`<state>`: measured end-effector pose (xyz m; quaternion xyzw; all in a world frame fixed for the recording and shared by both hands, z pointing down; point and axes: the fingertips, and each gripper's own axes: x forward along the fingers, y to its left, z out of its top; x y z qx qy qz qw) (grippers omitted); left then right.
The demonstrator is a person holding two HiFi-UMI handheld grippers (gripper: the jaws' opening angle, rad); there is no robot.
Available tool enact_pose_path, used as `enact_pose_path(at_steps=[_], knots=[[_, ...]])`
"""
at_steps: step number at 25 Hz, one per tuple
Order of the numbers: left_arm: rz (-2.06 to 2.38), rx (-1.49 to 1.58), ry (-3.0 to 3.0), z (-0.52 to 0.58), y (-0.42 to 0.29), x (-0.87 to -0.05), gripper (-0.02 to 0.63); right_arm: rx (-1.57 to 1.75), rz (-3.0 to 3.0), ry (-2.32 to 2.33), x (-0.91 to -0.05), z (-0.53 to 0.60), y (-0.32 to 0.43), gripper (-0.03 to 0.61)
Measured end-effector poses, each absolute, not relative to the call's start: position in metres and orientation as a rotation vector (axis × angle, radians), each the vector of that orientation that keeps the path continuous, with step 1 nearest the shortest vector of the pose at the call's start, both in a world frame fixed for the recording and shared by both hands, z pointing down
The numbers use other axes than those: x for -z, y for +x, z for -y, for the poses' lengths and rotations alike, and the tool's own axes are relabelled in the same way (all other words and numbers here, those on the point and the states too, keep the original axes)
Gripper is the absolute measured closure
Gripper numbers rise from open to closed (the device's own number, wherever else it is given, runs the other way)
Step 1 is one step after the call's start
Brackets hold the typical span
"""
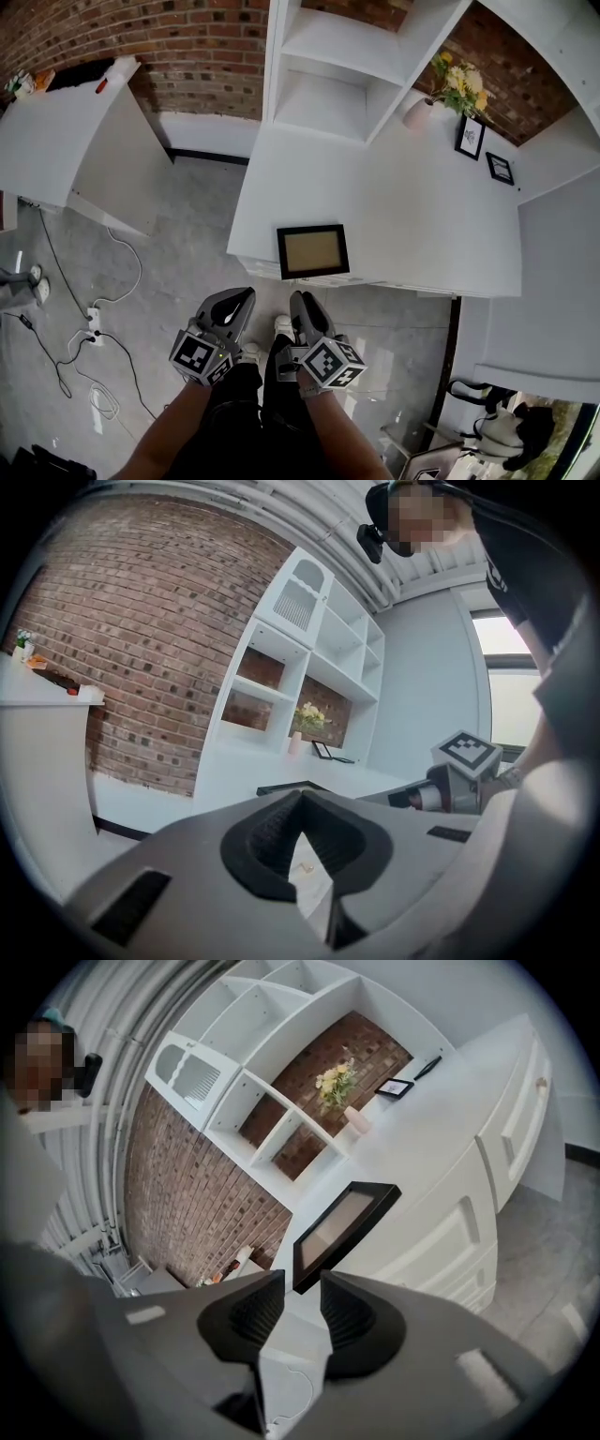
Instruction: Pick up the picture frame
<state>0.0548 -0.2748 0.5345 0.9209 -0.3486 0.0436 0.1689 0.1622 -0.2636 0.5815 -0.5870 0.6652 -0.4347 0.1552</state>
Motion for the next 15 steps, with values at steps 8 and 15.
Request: enact_pose_path(at_steps=[8,15], knots=[[1.007,-0.150,2.599,0.279,0.057,-0.546,0.607,1.363,-1.793,-1.584,-0.595,0.282,0.161,0.445],[1.013,-0.177,2.573,0.280,0.050,-0.555,0.607,1.454,-1.628,-1.436,-0.599,0.297,0.160,0.413]])
